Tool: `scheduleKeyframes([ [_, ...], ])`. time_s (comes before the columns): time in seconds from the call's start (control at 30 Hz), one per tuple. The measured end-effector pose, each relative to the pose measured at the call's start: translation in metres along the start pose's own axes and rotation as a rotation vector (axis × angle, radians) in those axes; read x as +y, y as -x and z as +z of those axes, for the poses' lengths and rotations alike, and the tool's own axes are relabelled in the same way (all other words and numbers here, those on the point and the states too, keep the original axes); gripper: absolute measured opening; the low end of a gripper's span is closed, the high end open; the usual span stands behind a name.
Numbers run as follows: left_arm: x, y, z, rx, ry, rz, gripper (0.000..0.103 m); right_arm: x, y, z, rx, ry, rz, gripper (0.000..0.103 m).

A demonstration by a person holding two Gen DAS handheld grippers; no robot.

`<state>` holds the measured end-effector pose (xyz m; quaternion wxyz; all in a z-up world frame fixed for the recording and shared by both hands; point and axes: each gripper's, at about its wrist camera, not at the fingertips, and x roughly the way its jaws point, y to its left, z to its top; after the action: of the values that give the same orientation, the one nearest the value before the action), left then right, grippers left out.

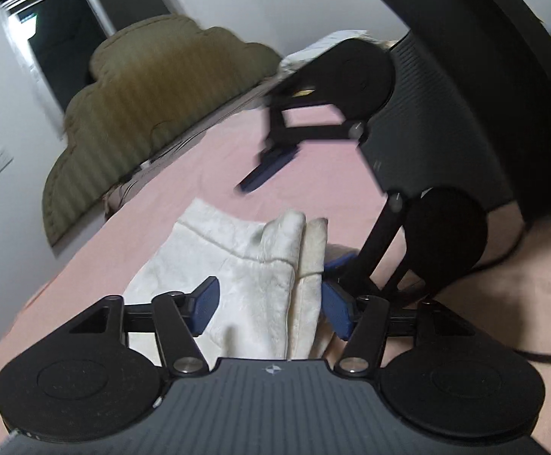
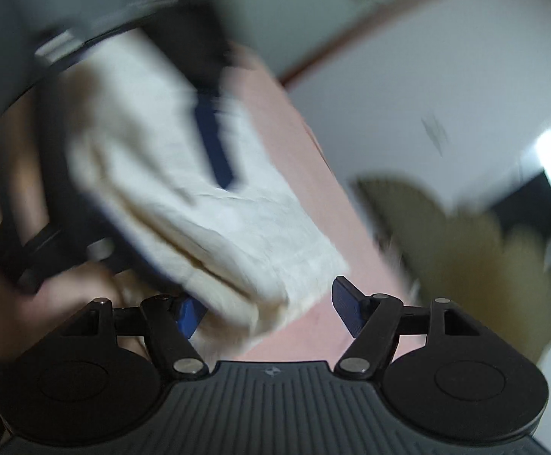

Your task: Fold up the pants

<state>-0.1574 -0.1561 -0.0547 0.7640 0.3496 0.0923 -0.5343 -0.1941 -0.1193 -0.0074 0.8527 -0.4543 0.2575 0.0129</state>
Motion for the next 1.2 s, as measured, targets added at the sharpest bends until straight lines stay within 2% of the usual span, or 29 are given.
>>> scheduleKeyframes([
  [0.07,0.006,0.000,-0.002,0.012,0.020,-0.001,0.060,0.004,-0.001,0.002,-0.019,0.066,-0.016,0.067],
  [0.13,0.012,0.002,-0.006,0.024,0.045,0.023,0.059,0.003,0.003,0.003,-0.036,0.070,0.000,0.039],
  [0.27,0.019,0.010,-0.015,0.036,0.094,0.035,0.062,-0.004,0.004,0.006,-0.029,-0.006,0.041,0.030],
  [0.4,0.013,0.019,-0.023,0.023,0.053,0.063,0.070,-0.026,0.006,0.010,-0.030,-0.163,0.090,0.025],
  [0.5,0.017,0.019,-0.031,0.062,0.058,0.127,0.069,-0.054,0.012,0.011,-0.066,-0.344,0.102,0.024],
  [0.6,0.033,0.033,-0.038,0.072,0.134,0.197,0.065,-0.071,0.013,0.008,-0.086,-0.453,0.118,0.024],
  [0.73,0.055,0.057,-0.055,0.095,0.228,0.288,0.066,-0.068,0.007,-0.003,-0.056,-0.505,0.148,0.024],
  [0.87,0.060,0.068,-0.081,0.187,0.243,0.331,0.064,-0.051,-0.002,-0.012,0.007,-0.521,0.186,0.024],
  [0.97,0.069,0.083,-0.095,0.212,0.324,0.304,0.064,-0.038,-0.002,-0.019,0.031,-0.500,0.209,0.025],
  [1.03,0.078,0.098,-0.101,0.208,0.384,0.270,0.064,-0.036,0.002,-0.018,0.057,-0.441,0.200,0.038],
  [1.1,0.087,0.115,-0.106,0.207,0.433,0.234,0.065,-0.042,0.013,-0.021,0.086,-0.404,0.205,0.046],
  [1.2,0.103,0.139,-0.109,0.182,0.519,0.199,0.067,-0.068,0.026,-0.031,0.119,-0.504,0.282,0.046],
])
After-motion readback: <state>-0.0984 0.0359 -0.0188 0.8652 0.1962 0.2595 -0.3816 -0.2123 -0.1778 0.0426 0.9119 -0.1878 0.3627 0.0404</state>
